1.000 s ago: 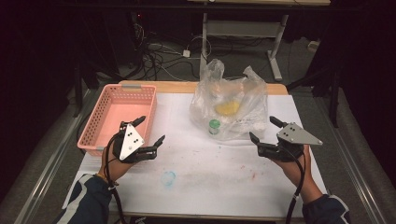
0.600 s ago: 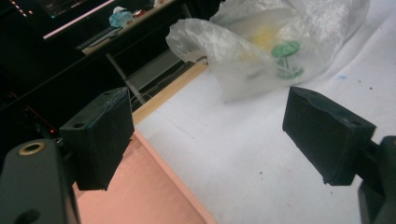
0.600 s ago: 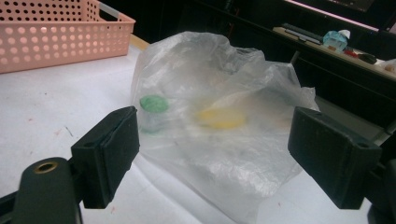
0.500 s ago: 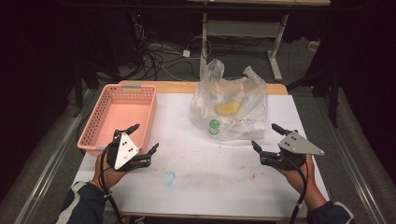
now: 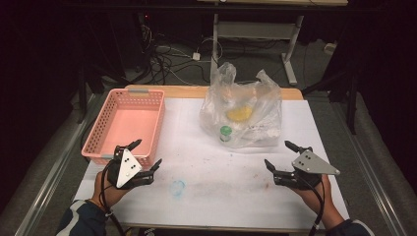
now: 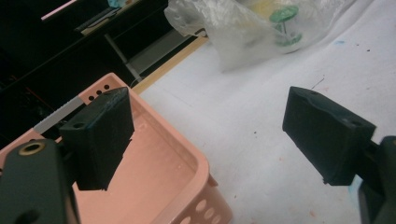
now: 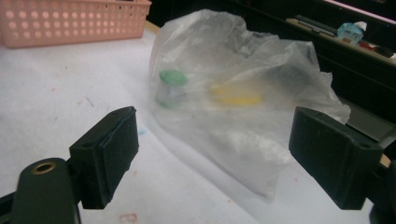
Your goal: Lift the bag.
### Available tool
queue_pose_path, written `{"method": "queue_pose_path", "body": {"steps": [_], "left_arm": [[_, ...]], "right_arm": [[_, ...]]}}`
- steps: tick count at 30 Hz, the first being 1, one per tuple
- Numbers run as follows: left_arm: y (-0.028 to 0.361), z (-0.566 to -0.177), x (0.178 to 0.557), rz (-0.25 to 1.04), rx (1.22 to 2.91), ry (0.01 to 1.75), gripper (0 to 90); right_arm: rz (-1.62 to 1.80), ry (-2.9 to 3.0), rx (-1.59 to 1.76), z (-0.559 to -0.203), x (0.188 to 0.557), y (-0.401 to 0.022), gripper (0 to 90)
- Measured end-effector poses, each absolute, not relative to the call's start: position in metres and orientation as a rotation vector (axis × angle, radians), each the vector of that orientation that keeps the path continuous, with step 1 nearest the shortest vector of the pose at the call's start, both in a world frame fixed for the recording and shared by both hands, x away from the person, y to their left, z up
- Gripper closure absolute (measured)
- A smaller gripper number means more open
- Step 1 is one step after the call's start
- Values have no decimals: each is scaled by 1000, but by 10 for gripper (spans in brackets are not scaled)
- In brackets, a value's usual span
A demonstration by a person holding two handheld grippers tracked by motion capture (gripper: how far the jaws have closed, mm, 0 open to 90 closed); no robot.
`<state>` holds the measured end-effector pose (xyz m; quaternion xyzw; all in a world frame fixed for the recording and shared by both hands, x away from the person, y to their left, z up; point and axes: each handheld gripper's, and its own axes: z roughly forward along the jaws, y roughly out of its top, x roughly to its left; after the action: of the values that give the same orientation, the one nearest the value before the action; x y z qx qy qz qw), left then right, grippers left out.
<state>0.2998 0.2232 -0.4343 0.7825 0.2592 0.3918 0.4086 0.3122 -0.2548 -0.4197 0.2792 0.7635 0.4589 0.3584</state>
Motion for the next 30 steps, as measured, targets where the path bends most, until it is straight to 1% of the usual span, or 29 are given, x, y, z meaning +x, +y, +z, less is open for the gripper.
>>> {"method": "queue_pose_path", "body": {"steps": [9,10,15,25,30], "left_arm": [[225,-445,297,971,2012,678,165],[225,-447,296,950,2021,687,165],[227,-452,291,929,2026,698,164],[232,-462,278,874,2075,731,165],[231,-462,278,866,2082,723,165]], "right_arm": [[1178,1986,724,-436,302,-258,166],[1180,1988,726,-437,301,-259,167],[1175,2002,742,-447,293,-262,169],[1157,2041,761,-458,274,-266,167],[1155,2047,758,-459,274,-266,167]]}}
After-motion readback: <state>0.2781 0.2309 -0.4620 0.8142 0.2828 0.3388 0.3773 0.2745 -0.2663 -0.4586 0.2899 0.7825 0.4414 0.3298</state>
